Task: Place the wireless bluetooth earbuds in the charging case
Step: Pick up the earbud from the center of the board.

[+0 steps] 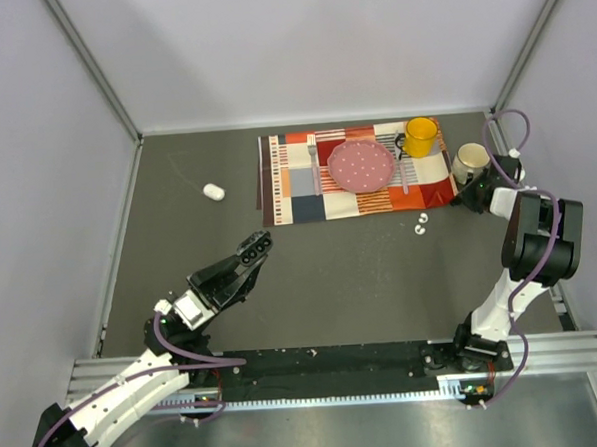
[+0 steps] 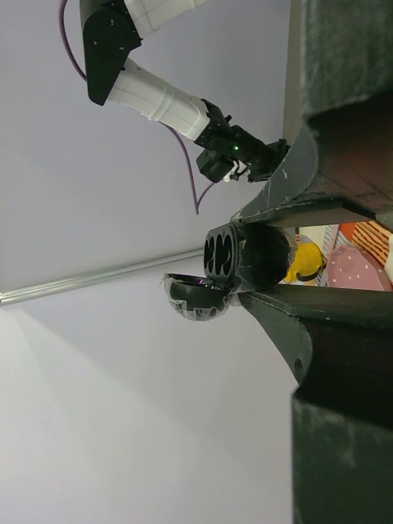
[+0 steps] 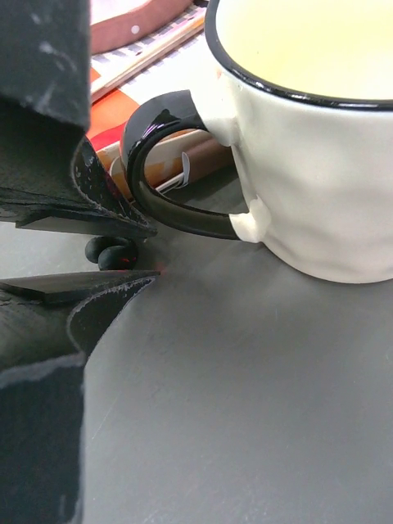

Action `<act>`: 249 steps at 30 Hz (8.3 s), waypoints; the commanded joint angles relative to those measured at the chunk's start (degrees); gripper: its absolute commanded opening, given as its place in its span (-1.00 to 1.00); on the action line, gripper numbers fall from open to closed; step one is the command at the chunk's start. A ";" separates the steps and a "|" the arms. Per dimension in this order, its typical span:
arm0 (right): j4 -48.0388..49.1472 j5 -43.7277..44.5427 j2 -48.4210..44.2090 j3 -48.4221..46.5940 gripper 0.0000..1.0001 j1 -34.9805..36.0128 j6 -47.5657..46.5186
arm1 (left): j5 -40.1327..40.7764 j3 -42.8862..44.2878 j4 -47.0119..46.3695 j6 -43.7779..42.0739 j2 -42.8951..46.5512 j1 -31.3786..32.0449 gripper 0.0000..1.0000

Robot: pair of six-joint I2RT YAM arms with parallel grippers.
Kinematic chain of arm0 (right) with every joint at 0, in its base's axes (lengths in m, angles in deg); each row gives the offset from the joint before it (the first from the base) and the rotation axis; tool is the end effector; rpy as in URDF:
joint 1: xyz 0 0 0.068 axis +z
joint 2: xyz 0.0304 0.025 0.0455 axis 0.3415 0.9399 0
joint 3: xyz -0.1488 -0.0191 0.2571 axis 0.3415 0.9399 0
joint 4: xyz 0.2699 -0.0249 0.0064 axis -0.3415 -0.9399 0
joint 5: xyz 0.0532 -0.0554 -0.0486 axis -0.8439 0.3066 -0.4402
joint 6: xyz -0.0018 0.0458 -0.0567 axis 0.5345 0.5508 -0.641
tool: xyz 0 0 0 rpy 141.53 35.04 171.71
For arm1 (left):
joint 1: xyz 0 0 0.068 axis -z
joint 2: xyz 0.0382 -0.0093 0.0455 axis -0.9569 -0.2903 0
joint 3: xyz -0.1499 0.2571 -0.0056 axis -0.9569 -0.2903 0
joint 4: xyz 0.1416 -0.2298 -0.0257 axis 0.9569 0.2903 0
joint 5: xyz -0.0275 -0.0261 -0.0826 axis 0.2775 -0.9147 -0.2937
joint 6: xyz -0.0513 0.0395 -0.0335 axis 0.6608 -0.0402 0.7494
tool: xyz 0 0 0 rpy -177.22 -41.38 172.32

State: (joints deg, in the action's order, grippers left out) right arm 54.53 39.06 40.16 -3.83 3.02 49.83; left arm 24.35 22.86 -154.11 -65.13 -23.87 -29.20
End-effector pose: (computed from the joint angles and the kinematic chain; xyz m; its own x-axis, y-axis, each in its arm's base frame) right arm 0.3774 -0.1091 0.1497 -0.4158 0.7444 -0.5224 0.5893 0.6581 0.4687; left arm 0.0659 -0.0839 0.2908 0.5805 -0.4507 -0.6781 0.7499 0.6204 0.2297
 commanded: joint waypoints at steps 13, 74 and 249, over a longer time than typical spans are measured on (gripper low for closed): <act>-6.87 -2.44 2.27 -3.51 -0.85 -0.45 -4.23 | 1.10 -3.86 -0.65 -0.39 0.88 -0.15 -1.00; -6.43 -8.94 -8.89 8.00 -0.55 -0.54 -6.43 | 0.84 -4.83 3.05 0.14 6.07 -0.15 -1.00; -9.86 -7.27 -25.41 20.49 -0.39 11.06 -9.51 | 1.98 -6.15 3.75 2.69 7.56 -0.24 -1.00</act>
State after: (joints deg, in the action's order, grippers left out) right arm 45.70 29.29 17.76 16.93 13.60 41.02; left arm 25.83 22.84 -149.02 -63.19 -16.39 -29.20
